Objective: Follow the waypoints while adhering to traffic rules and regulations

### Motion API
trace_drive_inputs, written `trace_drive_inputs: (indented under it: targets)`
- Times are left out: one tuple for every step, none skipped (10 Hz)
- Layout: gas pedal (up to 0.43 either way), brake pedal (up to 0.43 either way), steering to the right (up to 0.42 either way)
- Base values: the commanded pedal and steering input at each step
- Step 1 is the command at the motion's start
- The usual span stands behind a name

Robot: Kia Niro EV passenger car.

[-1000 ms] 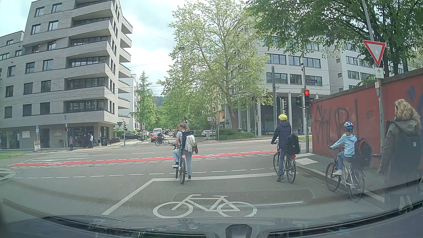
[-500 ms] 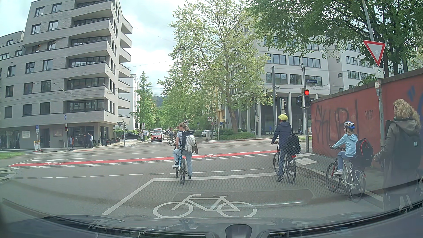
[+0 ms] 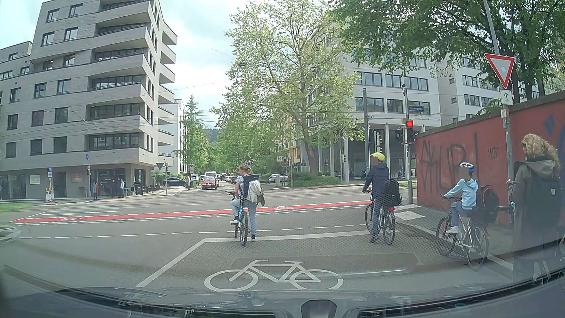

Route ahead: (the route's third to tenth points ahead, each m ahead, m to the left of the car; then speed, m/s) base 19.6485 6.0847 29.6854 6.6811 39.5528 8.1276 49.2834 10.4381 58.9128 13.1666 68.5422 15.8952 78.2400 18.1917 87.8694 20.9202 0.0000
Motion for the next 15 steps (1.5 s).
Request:
trace_drive_inputs:
  targets:
    - [0.000,0.268,-0.011]
    - [0.000,0.268,-0.012]
    - [0.000,0.268,-0.012]
    - [0.000,0.268,-0.012]
    - [0.000,0.268,-0.012]
    - [0.000,0.262,-0.011]
    - [0.000,0.268,-0.012]
    - [0.000,0.268,-0.012]
    - [0.000,0.268,-0.012]
    - [0.000,0.268,-0.012]
    - [0.000,0.268,-0.012]
    - [0.000,0.262,-0.011]
    - [0.000,0.268,-0.011]
    - [0.000,0.268,-0.012]
    - [0.000,0.262,-0.012]
